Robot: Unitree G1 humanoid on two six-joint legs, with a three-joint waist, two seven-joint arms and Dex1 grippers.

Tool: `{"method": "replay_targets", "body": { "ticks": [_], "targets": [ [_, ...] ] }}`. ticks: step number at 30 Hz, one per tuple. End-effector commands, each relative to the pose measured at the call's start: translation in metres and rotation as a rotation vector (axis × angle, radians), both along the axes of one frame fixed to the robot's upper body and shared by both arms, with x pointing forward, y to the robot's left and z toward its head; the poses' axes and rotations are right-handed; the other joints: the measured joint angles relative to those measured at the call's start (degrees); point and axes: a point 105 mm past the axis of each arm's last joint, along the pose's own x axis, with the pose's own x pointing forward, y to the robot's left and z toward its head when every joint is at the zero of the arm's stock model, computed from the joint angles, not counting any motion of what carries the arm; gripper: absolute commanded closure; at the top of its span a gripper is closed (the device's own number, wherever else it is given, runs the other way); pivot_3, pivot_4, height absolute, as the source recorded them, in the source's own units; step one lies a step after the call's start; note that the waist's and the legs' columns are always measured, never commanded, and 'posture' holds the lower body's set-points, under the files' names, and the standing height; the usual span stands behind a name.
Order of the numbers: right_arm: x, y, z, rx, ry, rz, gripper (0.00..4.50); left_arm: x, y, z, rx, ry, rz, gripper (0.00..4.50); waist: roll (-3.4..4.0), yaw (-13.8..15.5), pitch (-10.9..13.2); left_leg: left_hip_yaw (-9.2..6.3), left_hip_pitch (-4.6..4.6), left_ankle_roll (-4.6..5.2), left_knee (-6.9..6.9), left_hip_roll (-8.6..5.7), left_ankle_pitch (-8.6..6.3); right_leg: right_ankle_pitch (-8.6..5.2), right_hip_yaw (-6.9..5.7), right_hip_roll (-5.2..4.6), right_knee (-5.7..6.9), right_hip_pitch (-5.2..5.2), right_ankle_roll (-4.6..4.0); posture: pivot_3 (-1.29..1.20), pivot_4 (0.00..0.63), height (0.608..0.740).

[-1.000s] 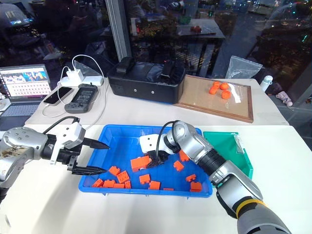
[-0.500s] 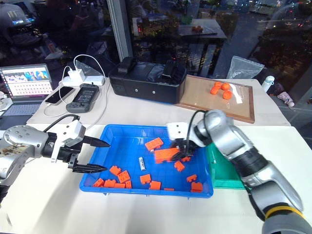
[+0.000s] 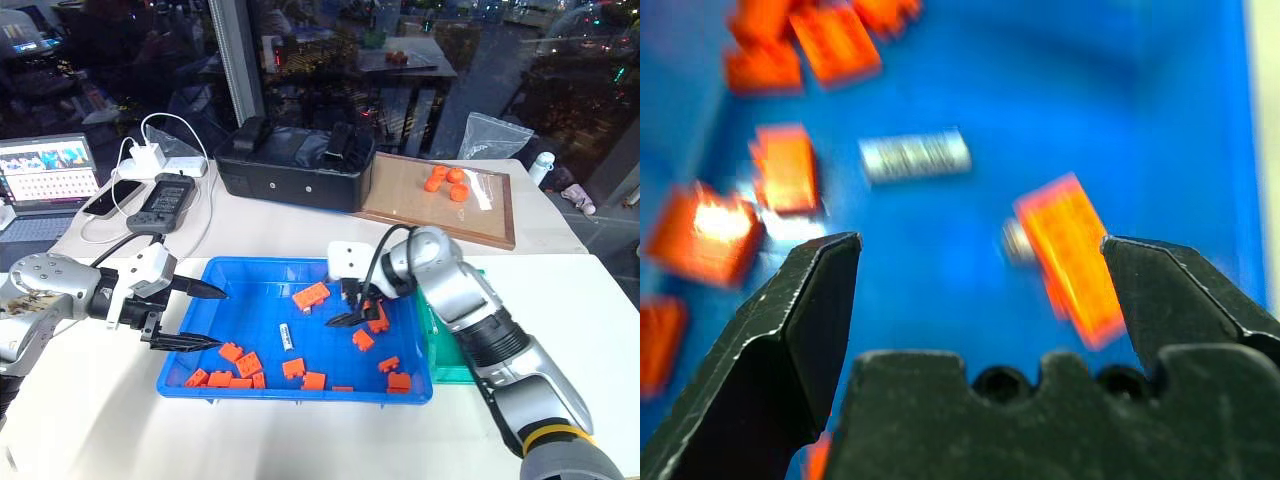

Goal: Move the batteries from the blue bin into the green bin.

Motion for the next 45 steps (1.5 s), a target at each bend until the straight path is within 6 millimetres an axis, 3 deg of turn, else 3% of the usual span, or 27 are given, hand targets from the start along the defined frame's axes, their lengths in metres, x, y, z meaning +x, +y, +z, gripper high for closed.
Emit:
{"method": "replay_targets", "body": {
  "ticks": [1, 6, 14, 17, 21, 25, 28, 31, 37, 43, 45],
  "targets": [
    [0.004, 0.020, -0.006, 0.024, -0.026, 0.020, 0.01, -0.002, 0.002, 0.008, 0.020, -0.036, -0.010, 0.00, 0.00, 0.02, 0.00, 0.00, -0.01, -0.01, 0.01, 0.00, 0.00, 0.00, 0.00, 0.00, 0.00, 0.00, 0.00, 0.00, 0.150, 0.735],
    [-0.002, 0.041, -0.023, 0.032, 0.010, 0.073, 0.01, -0.012, 0.016, 0.002, 0.058, 0.000, 0.019, 0.00, -0.04, -0.37, -0.03, 0.02, 0.01, -0.04, -0.07, 0.02, 0.02, 0.00, 0.00, -0.01, 0.03, -0.03, -0.01, 0.00, 0.150, 0.735],
    [0.000, 0.047, -0.056, -0.021, 0.034, 0.096, 0.01, -0.017, 0.020, 0.000, 0.061, 0.007, 0.039, 0.00, -0.05, -0.11, -0.02, 0.04, 0.05, -0.06, -0.07, 0.04, 0.03, -0.01, -0.05, -0.02, 0.05, -0.03, -0.03, 0.00, 0.150, 0.735],
    [0.002, 0.046, -0.057, -0.022, 0.036, 0.089, 0.71, -0.017, 0.019, 0.000, 0.058, 0.006, 0.039, 0.00, -0.05, -0.14, -0.03, 0.06, 0.22, -0.06, -0.10, 0.05, 0.03, -0.01, -0.04, -0.02, 0.05, 0.00, -0.04, 0.00, 0.150, 0.735],
    [0.006, 0.036, -0.044, 0.007, 0.039, 0.069, 2.05, -0.017, 0.016, 0.000, 0.047, 0.007, 0.026, 0.00, -0.05, -0.12, -0.02, 0.08, 0.24, -0.07, -0.11, 0.05, 0.03, -0.01, -0.03, -0.03, 0.05, 0.00, -0.04, 0.00, 0.150, 0.735],
    [0.007, 0.021, -0.019, 0.064, 0.036, 0.029, 2.08, -0.017, 0.006, 0.003, 0.013, 0.007, -0.026, 0.00, -0.05, 0.07, -0.02, 0.10, 0.15, -0.07, -0.09, 0.03, 0.03, -0.01, -0.04, -0.08, 0.06, 0.00, -0.03, 0.00, 0.150, 0.735],
    [0.008, -0.012, 0.023, 0.134, 0.022, -0.065, 2.08, -0.010, -0.010, 0.018, -0.078, -0.017, -0.073, 0.00, -0.05, 0.44, -0.02, 0.13, 0.01, -0.07, -0.09, 0.04, 0.03, -0.01, -0.06, -0.10, 0.07, -0.01, -0.02, 0.00, 0.150, 0.735],
    [0.009, -0.045, 0.038, 0.120, 0.001, -0.168, 2.08, -0.008, -0.017, 0.024, -0.110, -0.021, -0.102, 0.00, -0.09, 0.68, -0.04, 0.14, -0.04, -0.07, -0.06, 0.02, 0.03, -0.01, -0.08, -0.11, 0.03, 0.00, -0.01, 0.00, 0.150, 0.735],
    [-0.001, -0.153, 0.050, -0.075, -0.041, -0.440, 2.08, 0.000, -0.025, 0.024, -0.121, -0.012, -0.135, 0.00, -0.05, 1.11, -0.01, 0.17, -0.02, -0.06, -0.16, -0.02, 0.03, -0.03, -0.06, -0.12, -0.13, 0.00, 0.01, 0.00, 0.150, 0.735],
    [-0.004, -0.200, 0.036, -0.193, -0.051, -0.581, 2.08, 0.002, -0.027, 0.022, -0.117, -0.008, -0.146, 0.00, -0.06, -0.12, -0.01, 0.21, 0.05, -0.05, -0.17, 0.04, 0.02, -0.03, 0.02, -0.08, -0.21, 0.02, 0.01, 0.00, 0.150, 0.735],
    [-0.002, -0.205, 0.029, -0.196, -0.042, -0.608, 1.08, 0.002, -0.027, 0.021, -0.110, -0.008, -0.143, 0.00, -0.05, -0.33, 0.00, 0.21, 0.09, -0.05, -0.17, 0.04, 0.02, -0.03, 0.07, -0.08, -0.19, 0.02, 0.01, 0.00, 0.150, 0.735]
  ]
}}
